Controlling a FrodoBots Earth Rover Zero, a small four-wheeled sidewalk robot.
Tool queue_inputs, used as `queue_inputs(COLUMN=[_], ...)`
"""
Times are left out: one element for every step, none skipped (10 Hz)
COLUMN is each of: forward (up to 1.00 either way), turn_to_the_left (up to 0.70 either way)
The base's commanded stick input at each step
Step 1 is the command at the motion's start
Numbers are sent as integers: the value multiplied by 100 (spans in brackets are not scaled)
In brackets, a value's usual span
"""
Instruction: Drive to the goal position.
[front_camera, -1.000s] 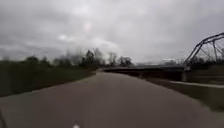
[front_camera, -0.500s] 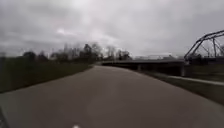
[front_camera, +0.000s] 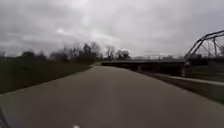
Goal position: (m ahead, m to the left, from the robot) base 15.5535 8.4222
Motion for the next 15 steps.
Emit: queue_inputs(forward=[100, 100, 100, 100, 100, 100, 100, 100, 100, 100, 100, 100, 100, 100, 100], turn_to_the_left=[0, 0, 0, 0, 0, 0, 0, 0, 0, 0, 0, 0, 0, 1, 7])
